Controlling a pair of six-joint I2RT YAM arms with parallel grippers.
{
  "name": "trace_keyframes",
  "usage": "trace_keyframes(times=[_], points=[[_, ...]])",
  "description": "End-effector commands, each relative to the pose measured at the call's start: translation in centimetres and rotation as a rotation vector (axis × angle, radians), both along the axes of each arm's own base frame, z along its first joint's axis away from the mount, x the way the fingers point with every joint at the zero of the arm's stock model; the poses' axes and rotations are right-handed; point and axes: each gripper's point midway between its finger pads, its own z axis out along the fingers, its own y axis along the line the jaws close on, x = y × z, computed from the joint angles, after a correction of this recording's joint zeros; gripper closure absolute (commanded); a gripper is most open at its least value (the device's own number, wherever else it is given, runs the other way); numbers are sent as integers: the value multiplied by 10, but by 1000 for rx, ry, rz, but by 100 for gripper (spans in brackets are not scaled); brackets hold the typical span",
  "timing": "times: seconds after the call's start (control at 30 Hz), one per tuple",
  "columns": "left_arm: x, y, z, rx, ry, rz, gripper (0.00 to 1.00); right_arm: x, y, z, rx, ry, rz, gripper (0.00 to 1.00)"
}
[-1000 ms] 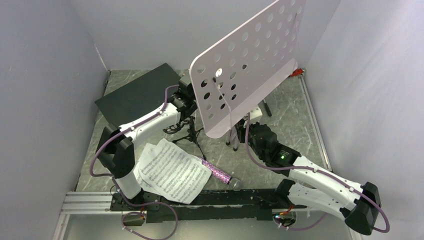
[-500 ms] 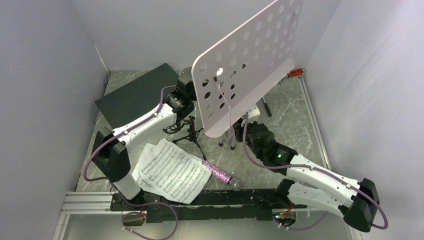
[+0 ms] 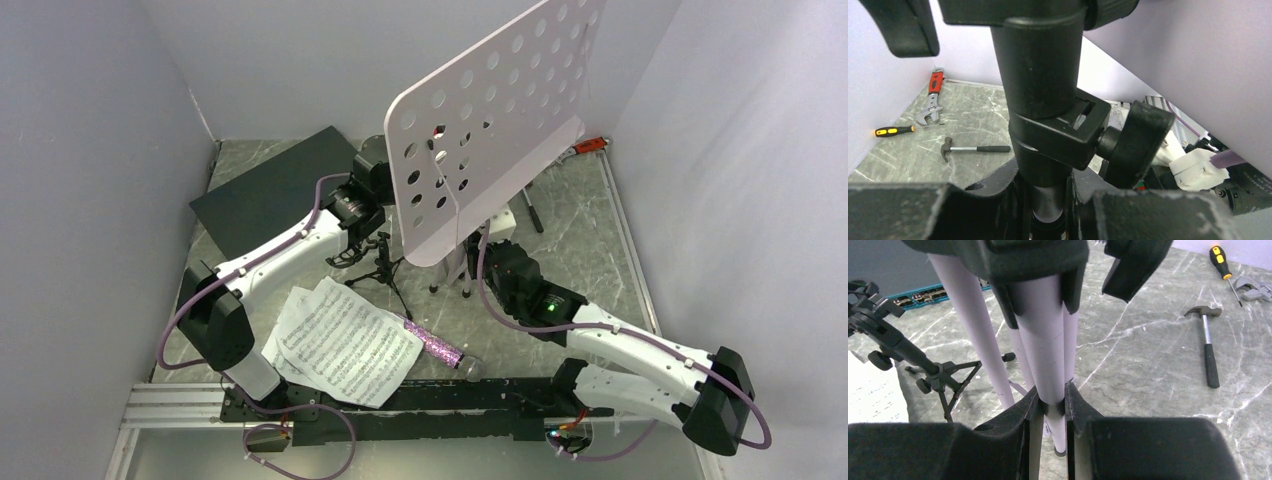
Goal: Set up the instrument practice props
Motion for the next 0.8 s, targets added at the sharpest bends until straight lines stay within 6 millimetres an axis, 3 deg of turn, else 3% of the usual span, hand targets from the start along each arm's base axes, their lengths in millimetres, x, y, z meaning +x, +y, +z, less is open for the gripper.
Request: trace_keyframes(times=[0.0, 0.17, 0.77], points=[[-44, 41, 155, -343, -307, 17, 97, 2, -40, -27, -120, 61, -173, 100], [-38, 47, 164, -382, -316, 69, 97, -1, -46, -36, -119, 80, -191, 100], [-46, 46, 196, -458, -392, 30, 97, -17, -55, -52, -67, 137, -191, 100]])
